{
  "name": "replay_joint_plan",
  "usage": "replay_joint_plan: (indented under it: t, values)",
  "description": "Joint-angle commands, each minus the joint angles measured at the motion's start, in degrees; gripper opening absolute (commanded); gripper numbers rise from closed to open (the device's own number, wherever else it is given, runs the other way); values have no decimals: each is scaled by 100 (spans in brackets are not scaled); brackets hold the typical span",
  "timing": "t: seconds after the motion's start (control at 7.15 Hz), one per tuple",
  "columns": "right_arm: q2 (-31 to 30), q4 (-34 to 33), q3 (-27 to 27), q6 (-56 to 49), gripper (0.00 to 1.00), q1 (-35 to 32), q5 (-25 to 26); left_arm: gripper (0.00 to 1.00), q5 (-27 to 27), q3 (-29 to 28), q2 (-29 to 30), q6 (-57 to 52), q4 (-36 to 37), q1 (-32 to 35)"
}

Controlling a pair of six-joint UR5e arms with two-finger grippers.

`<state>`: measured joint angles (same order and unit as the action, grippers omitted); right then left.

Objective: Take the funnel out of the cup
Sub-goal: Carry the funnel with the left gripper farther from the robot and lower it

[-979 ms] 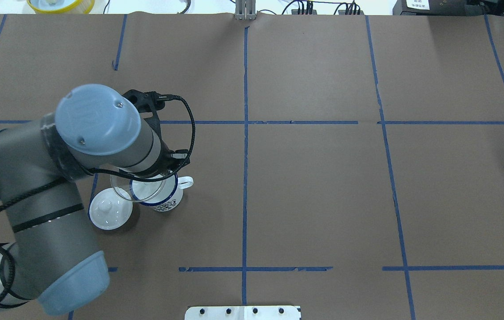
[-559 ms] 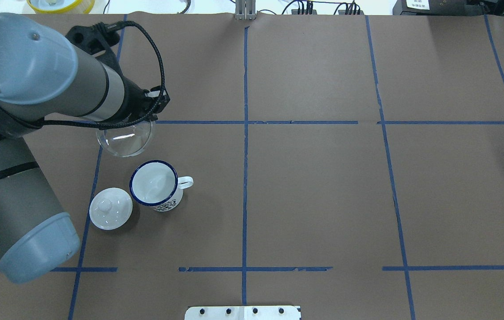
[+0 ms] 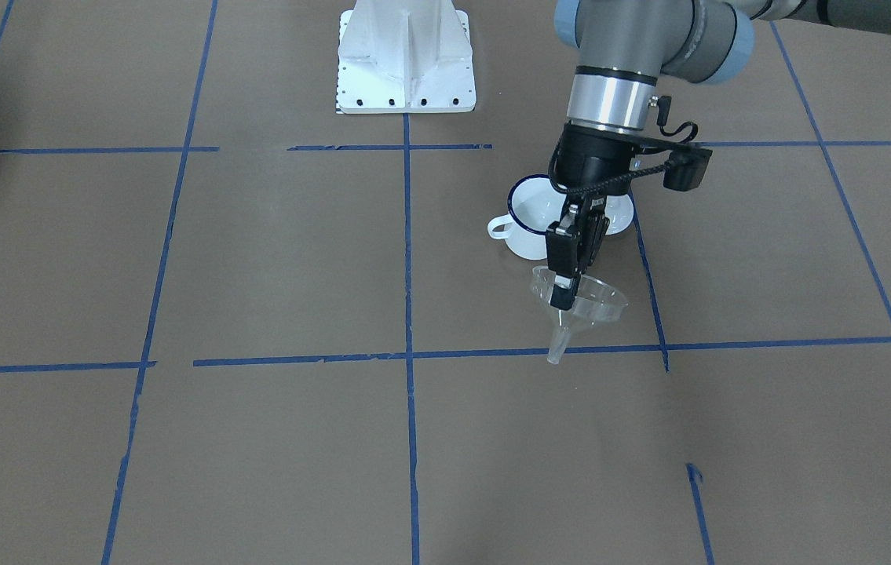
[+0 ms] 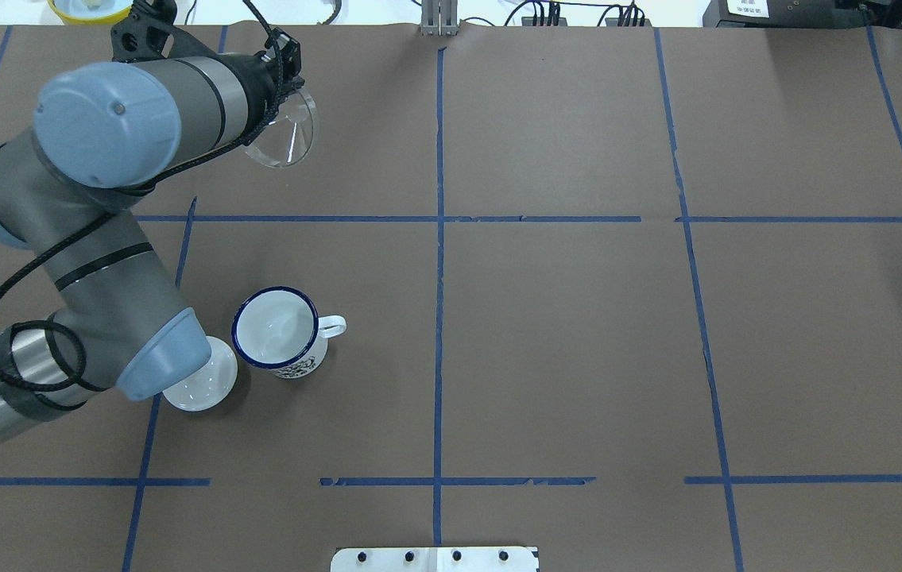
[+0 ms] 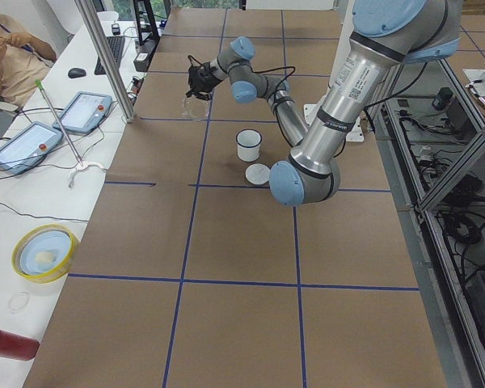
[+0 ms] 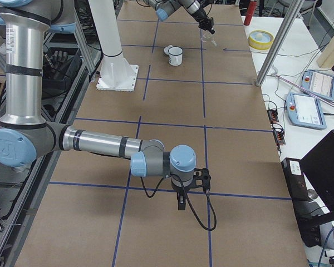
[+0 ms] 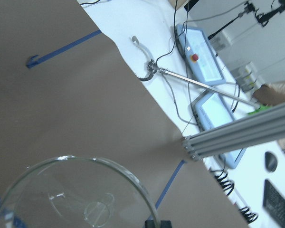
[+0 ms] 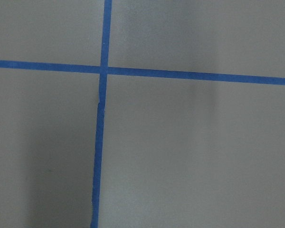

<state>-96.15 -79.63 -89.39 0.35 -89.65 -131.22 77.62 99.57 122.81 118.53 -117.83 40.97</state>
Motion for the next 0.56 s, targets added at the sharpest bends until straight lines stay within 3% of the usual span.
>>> replay_joint_plan:
  t: [0.0, 0.14, 0.42]
  values:
    - [0, 0, 0, 0, 100, 0, 0, 0, -632, -1522, 7, 451, -1484, -1]
    - [0, 0, 0, 0, 100, 0, 0, 0, -790, -2068, 15, 408, -1889, -18]
    - [0, 0, 0, 0, 100, 0, 0, 0, -801, -2555, 59, 390, -2068, -62]
